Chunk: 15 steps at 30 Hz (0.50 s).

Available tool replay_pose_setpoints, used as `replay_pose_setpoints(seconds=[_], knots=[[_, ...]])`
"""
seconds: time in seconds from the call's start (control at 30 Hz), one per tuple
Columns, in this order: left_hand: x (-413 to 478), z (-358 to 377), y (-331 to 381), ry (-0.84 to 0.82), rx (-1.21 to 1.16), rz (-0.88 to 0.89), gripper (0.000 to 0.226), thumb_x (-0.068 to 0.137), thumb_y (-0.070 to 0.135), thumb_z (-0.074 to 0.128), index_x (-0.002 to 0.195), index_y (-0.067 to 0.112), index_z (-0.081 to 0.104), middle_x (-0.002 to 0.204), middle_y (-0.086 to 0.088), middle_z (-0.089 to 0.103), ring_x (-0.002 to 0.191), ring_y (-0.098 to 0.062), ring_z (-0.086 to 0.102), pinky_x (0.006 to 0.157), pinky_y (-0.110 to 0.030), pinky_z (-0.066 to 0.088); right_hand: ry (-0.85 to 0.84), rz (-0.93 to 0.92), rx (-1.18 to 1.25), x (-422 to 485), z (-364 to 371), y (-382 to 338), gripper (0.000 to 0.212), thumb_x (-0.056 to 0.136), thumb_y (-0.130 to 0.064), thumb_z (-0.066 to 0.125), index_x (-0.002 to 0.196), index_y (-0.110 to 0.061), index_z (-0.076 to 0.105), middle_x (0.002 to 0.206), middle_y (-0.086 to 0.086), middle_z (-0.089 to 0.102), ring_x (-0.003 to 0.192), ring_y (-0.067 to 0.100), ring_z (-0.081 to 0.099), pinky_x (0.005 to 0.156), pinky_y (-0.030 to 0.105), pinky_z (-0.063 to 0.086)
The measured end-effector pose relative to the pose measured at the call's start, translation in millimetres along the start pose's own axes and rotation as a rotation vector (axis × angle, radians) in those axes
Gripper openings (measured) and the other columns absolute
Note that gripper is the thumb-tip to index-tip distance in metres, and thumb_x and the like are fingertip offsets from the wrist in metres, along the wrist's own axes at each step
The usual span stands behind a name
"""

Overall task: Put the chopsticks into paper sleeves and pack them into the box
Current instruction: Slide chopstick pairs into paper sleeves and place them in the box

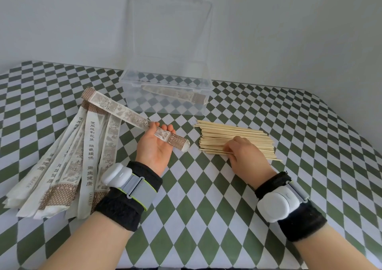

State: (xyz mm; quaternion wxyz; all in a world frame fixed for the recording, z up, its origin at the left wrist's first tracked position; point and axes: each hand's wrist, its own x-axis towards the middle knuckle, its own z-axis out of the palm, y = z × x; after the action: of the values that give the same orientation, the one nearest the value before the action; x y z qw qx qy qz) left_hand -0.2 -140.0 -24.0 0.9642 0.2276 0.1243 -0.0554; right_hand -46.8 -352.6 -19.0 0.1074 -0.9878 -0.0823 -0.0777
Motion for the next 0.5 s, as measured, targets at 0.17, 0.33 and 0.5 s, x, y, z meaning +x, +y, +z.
replay_pose_setpoints(seconds=[0.17, 0.33, 0.5], knots=[[-1.1, -0.1, 0.1, -0.006, -0.022, 0.002, 0.025, 0.1, 0.02, 0.038, 0.079, 0.011, 0.048, 0.073, -0.004, 0.051, 0.072, -0.017, 0.055, 0.082, -0.032, 0.046, -0.121, 0.002, -0.081, 6.7, -6.1, -1.5, 0.017, 0.093, -0.014, 0.044, 0.104, -0.016, 0.057, 0.106, 0.002, 0.054, 0.095, 0.017, 0.046, 0.084, 0.028, 0.044], [-0.6, -0.6, 0.6, 0.007, -0.038, 0.002, 0.025, 0.1, 0.02, 0.037, 0.079, 0.011, 0.049, 0.074, -0.005, 0.052, 0.072, -0.018, 0.056, 0.079, -0.032, 0.047, -0.24, -0.004, -0.145, 11.3, -16.0, 0.5, 0.018, 0.094, -0.03, 0.045, 0.103, -0.017, 0.055, 0.103, 0.0, 0.052, 0.093, 0.015, 0.045, 0.082, 0.026, 0.042], [-0.4, -1.1, 0.9, 0.009, -0.034, 0.005, 0.024, 0.1, 0.02, 0.038, 0.081, 0.01, 0.049, 0.074, -0.005, 0.052, 0.073, -0.019, 0.056, 0.081, -0.033, 0.047, -0.303, -0.02, -0.186, 14.1, -18.2, -0.8, 0.022, 0.095, -0.033, 0.043, 0.105, -0.018, 0.055, 0.105, 0.0, 0.052, 0.093, 0.015, 0.044, 0.082, 0.027, 0.043]])
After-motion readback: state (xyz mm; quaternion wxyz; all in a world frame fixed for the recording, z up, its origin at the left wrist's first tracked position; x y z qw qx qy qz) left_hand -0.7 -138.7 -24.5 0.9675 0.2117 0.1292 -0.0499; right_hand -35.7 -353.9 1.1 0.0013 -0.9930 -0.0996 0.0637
